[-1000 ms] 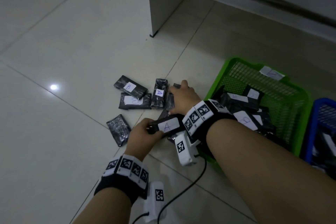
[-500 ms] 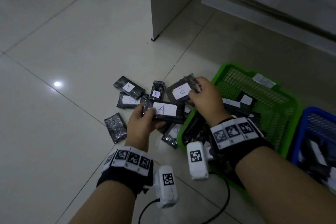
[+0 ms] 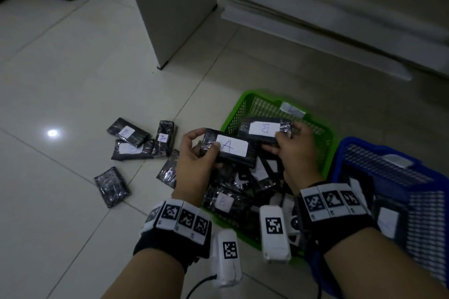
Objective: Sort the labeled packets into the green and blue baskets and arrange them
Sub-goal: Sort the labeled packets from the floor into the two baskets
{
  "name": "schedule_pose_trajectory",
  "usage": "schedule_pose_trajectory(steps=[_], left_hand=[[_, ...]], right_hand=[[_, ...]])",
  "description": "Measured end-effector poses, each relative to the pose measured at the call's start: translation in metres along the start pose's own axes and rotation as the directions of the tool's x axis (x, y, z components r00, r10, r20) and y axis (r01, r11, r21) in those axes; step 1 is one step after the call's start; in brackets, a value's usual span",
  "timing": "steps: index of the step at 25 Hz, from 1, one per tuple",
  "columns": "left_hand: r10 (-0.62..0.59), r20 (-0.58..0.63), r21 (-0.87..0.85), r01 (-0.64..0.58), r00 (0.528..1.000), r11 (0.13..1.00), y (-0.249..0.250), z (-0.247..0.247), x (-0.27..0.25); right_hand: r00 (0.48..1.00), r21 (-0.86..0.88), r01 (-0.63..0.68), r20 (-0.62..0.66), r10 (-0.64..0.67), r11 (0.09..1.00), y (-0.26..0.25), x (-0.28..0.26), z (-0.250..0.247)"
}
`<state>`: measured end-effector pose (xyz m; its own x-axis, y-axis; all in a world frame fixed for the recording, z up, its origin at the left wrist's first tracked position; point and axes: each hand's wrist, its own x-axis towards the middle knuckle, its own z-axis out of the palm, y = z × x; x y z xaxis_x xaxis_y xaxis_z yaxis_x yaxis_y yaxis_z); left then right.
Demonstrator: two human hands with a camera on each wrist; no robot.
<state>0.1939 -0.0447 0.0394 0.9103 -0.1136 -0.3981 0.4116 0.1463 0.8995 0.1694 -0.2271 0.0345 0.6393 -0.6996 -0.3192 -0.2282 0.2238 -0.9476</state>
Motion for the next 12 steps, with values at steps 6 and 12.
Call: schedule_pose_trajectory(steps=[6, 12], left_hand=[[0.047, 0.038, 0.047, -0.049, 0.998, 0.998, -0.007, 0.029, -0.010], [0.078, 0.077, 0.115, -0.086, 0.994, 0.990, -0.023, 0.077, -0.016]], right_hand=[[0.996, -0.309, -0.083, -0.005, 0.086, 0.948, 0.008, 0.015, -0.026], [0.991, -0.057, -0.114, 0.069, 0.118, 0.992, -0.009, -0.027, -0.067]])
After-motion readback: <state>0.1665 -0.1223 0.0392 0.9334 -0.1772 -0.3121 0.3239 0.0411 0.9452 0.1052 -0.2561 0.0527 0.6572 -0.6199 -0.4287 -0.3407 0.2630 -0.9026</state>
